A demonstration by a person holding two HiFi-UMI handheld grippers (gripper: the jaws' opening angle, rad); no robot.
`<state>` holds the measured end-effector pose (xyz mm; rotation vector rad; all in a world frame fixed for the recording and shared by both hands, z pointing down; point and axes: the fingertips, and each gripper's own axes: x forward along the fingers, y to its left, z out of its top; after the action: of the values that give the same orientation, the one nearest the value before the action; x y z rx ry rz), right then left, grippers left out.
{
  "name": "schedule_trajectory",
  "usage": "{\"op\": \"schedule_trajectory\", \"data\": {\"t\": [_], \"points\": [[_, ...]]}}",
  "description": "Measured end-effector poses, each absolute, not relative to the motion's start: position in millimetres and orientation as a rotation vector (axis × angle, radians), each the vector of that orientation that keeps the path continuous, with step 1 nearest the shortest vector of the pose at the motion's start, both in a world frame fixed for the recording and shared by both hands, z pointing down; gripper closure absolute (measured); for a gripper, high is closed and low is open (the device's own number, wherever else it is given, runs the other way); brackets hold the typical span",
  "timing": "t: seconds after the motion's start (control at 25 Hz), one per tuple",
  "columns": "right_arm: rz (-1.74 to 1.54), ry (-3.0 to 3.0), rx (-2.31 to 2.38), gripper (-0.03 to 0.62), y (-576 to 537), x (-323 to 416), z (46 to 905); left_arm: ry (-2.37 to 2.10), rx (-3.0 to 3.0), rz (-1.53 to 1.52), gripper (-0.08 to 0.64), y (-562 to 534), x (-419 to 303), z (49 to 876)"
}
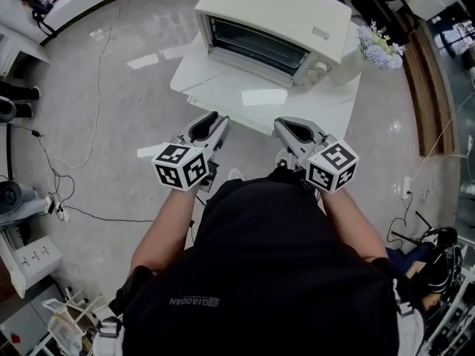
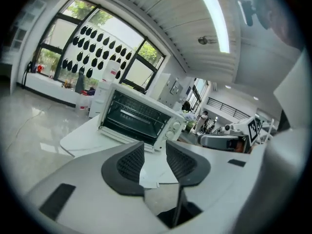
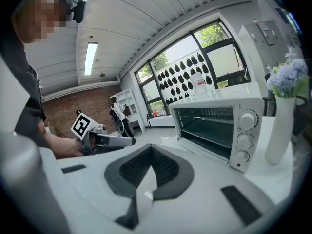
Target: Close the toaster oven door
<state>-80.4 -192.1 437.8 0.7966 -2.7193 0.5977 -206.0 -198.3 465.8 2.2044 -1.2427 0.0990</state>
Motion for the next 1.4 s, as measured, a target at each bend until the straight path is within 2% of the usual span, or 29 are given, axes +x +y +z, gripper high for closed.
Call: {"op": "schedule_trajectory", "data": {"t": [0.28,0.76,0.96,1.4], "points": [[0.652,-2.677,0.83,0.594,-209.2,-59.9,455.6,-1.175,1.984,-0.057,0.422,-208.2,-210.0,527.4],[0.682,-2.628,0.761,0.594,-215.4,-43.2,476.4,-1.174,1.56,-0.026,0.42,-208.4,-217.2,716.1],[0.688,-2.611,0.77,0.594,-219.0,-27.9,481.7,-1.155,1.448,-0.058,0.419,-219.4,-214.5,745.7],[0.68,-2.609,0.807,0.594,-222.7,-6.3,478.8,-1.125,1.403,-0.12,0.42,-231.8,-208.2,746.7]]}}
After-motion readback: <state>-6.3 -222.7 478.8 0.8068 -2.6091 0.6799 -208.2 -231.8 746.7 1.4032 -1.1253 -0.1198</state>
